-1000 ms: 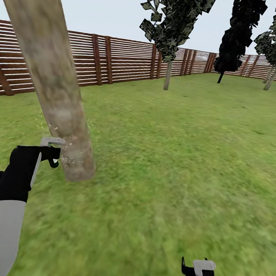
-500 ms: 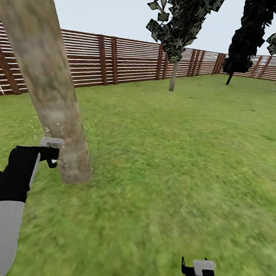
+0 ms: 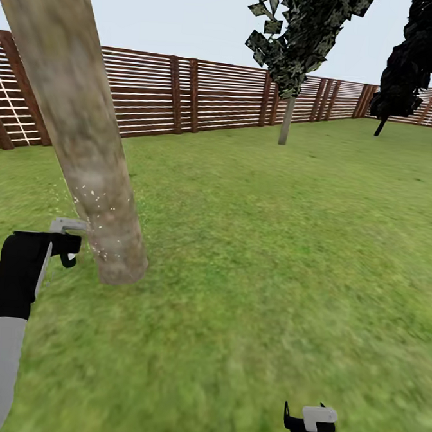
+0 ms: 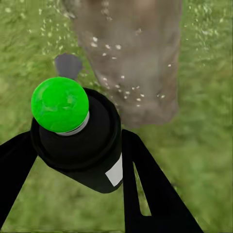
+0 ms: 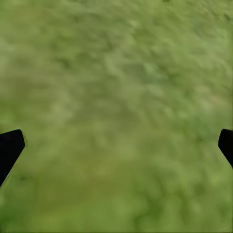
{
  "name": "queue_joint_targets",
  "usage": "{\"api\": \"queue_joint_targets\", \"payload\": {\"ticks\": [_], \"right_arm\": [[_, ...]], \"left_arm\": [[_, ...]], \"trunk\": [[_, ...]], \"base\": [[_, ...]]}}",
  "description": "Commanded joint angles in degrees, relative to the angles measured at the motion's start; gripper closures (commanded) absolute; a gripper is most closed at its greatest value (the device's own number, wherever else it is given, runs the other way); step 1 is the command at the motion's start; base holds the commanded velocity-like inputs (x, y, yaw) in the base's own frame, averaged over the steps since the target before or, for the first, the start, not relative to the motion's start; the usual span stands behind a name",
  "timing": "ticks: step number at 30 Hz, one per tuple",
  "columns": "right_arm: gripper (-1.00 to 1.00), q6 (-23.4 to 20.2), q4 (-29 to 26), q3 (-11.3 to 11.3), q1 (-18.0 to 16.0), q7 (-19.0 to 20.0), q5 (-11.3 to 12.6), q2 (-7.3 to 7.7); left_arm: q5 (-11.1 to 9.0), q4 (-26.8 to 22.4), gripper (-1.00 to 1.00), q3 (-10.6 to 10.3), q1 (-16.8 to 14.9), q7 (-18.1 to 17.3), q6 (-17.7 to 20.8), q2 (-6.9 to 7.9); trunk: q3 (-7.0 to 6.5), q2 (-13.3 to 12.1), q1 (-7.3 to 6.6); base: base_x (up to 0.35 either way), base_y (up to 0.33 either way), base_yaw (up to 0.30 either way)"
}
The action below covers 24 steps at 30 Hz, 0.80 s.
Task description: In the garden, pick up the pesticide atomizer on the floor and spray pesticide onto both trees until each tree trunk is fully covered.
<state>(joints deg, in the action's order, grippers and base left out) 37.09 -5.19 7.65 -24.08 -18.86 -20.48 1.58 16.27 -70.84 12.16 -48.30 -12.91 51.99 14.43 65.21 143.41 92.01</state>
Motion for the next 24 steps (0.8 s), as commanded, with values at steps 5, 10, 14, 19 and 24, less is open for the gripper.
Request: {"api": "queue_joint_targets", "payload": {"ticks": [5, 10, 14, 19, 24], "right_arm": [[-1.0, 0.0, 0.0, 0.0, 0.0, 0.0, 0.0, 0.0], [-1.0, 0.0, 0.0, 0.0, 0.0, 0.0, 0.0, 0.0], [-1.0, 0.0, 0.0, 0.0, 0.0, 0.0, 0.0, 0.0], [-1.0, 0.0, 0.1, 0.0, 0.0, 0.0, 0.0, 0.0], [-1.0, 0.0, 0.0, 0.0, 0.0, 0.0, 0.0, 0.04]], "left_arm": [[-0.9, 1.1, 1.0, -0.5, 2.0, -0.3, 0.0, 0.53], [-0.8, 1.1, 1.0, -0.5, 2.0, -0.2, -0.1, 0.25], [-0.8, 1.1, 1.0, -0.5, 2.0, -0.2, -0.1, 0.25], [-0.8, 1.2, 1.0, -0.5, 2.0, -0.1, -0.1, 0.2], [-0.9, 1.3, 1.0, -0.5, 2.9, 0.0, -0.2, -1.19]], "trunk": [[0.0, 0.0, 0.0], [0.0, 0.0, 0.0], [0.0, 0.0, 0.0], [0.0, 0.0, 0.0], [0.0, 0.0, 0.0]], "base": [[0.094, -0.075, 0.026], [0.182, -0.217, 0.18], [0.019, -0.269, 0.276], [0.0, -0.272, 0.095], [0.0, -0.272, 0.001]]}}
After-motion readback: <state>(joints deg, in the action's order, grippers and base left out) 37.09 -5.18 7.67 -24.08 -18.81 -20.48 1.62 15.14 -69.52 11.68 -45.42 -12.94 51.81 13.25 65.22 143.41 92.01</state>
